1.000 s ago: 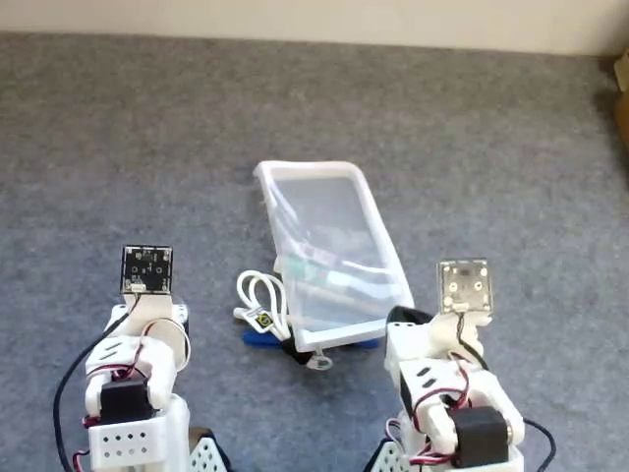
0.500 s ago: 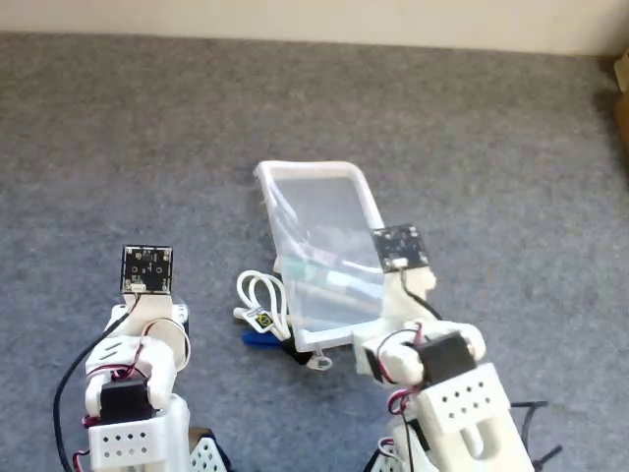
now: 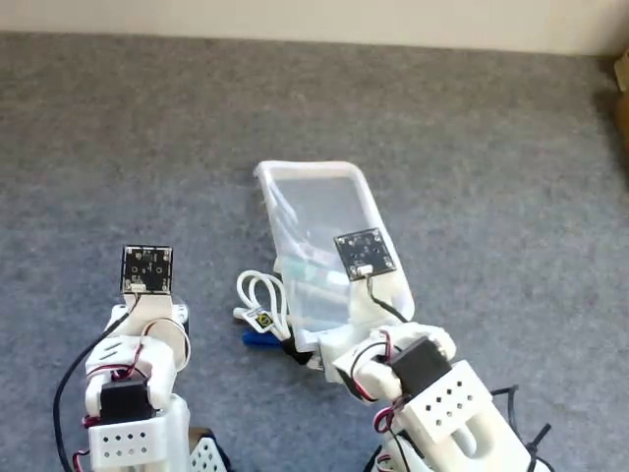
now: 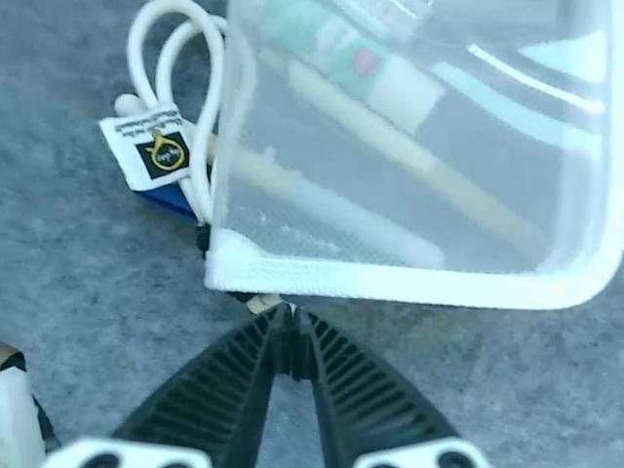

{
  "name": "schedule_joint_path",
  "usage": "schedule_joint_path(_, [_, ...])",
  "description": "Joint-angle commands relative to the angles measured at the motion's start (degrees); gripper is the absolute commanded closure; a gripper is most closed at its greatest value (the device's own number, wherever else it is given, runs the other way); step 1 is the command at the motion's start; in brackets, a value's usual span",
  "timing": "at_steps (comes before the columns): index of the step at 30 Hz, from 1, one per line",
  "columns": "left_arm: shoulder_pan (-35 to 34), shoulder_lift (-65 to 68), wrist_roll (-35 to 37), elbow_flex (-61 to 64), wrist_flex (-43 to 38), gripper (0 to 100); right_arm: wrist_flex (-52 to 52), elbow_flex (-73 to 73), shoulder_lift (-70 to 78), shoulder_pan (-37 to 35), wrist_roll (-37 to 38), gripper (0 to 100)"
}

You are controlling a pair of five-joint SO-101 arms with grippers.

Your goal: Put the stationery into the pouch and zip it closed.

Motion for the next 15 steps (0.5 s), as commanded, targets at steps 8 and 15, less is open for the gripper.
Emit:
schedule_joint_path(8, [-0.57, -0.48, -0.7, -0.92, -0.62, 92, -2.95, -4.09, 8.31, -1.54, -0.88, 99.4])
schedule_joint_path(15, [-0.57, -0.48, -0.7, -0.92, -0.62, 92, -3.3, -5.67, 17.36, -4.79, -0.97, 99.4])
